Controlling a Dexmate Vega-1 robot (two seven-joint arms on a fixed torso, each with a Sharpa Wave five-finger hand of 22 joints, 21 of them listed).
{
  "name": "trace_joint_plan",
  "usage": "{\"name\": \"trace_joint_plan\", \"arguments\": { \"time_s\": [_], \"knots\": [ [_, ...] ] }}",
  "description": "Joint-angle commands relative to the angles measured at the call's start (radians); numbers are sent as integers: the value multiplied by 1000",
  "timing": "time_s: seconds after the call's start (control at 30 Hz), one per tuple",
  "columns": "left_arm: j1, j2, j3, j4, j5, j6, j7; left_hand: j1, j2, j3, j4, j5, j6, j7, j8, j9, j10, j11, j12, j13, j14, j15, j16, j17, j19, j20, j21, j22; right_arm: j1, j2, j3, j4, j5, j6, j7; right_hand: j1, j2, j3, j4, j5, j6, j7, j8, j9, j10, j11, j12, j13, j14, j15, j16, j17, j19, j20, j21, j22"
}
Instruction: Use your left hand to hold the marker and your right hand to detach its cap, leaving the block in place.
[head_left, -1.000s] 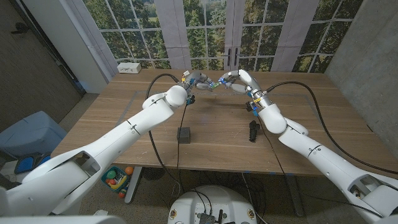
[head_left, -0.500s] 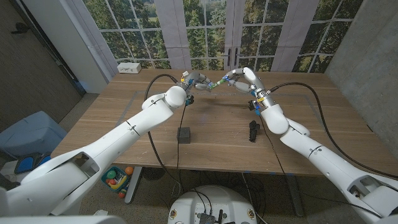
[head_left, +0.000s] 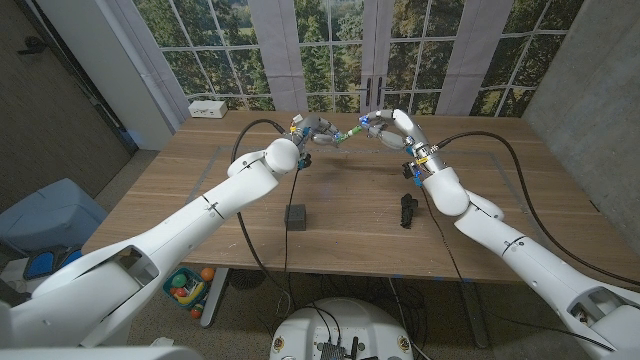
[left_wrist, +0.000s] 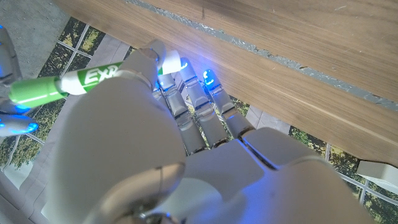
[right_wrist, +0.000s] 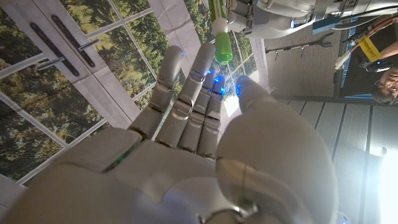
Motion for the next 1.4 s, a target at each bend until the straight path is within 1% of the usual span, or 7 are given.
{"name": "trace_joint_plan", "arguments": {
  "time_s": [0.03, 0.43, 0.6, 0.77, 0.97, 1.27, 1.4],
  "knots": [
    [-8, 0, 0, 10, 0, -10, -8, 22, 26, -2, 2, 6, 41, 44, 6, 147, 242, -58, 0, 321, 11, -120, -2, 1, -5, -60, 5, 3, -19, -31, -1, -85, -25, -113, 34, -15, -17, -5, -17, -6, -41, -14, -13, -1, -42, -2, -27, -6, -39, -55, -10, 12, 4, -127, -15, 2],
    [-11, -2, -1, 23, -5, -27, -17, 23, 27, -5, 3, 8, 40, 44, 6, 149, 242, -58, -5, 322, 12, -120, -5, 2, -6, -62, 8, 3, 2, -25, -38, -118, -118, -196, 5, 100, -1, 41, -112, -5, -14, -33, 3, -5, -21, -35, -20, 6, -38, -73, 9, 42, -2, -145, -30, 7],
    [-11, -1, -1, 22, -5, -24, -18, 24, 27, -6, 3, 9, 39, 43, 6, 149, 244, -58, -6, 324, 12, -120, -6, 2, -6, -61, 9, 2, 19, -14, -54, -90, -132, -174, -24, 126, 8, 49, -128, -5, -13, -28, 3, -5, -16, -42, -18, 11, -24, -75, 19, 49, -4, -147, -29, 10],
    [-11, 0, 0, 23, -7, -25, -22, 25, 27, -8, 3, 10, 40, 44, 5, 149, 246, -58, -8, 325, 12, -120, -7, 4, -7, -62, 11, 2, 30, -7, -67, -71, -163, -156, -63, 211, 24, 76, -159, -4, 34, -38, 21, -4, 26, -60, 2, 30, 13, -82, 28, 60, -3, -147, -7, 22],
    [-10, 0, -1, 22, -8, -26, -21, 25, 28, -9, 3, 11, 40, 43, 5, 150, 244, -58, -10, 327, 13, -120, -8, 5, -8, -61, 12, 2, 41, -8, -75, -49, -167, -116, -83, 320, 42, 92, -151, -9, 171, -16, 66, 4, 132, -67, 44, 71, 104, -80, 53, 91, -4, -151, 66, 36],
    [-10, 0, 0, 16, -7, -23, -21, 26, 28, -11, 3, 12, 40, 46, 5, 150, 245, -58, -13, 329, 12, -120, -12, 4, -9, -61, 14, 2, 51, -10, -85, -44, -171, -122, -72, 325, 41, 79, -143, -7, 211, -9, 88, 19, 173, -59, 60, 93, 157, -71, 77, 114, 8, -153, 87, 31],
    [-8, 0, 0, 12, -6, -22, -19, 26, 29, -12, 3, 13, 39, 44, 5, 151, 247, -58, -14, 329, 13, -120, -12, 5, -9, -61, 14, 2, 57, -18, -87, -45, -158, -123, -44, 358, 45, 89, -152, 8, 256, 6, 110, 28, 207, -47, 71, 108, 180, -73, 84, 133, 23, -153, 95, 27]
  ]
}}
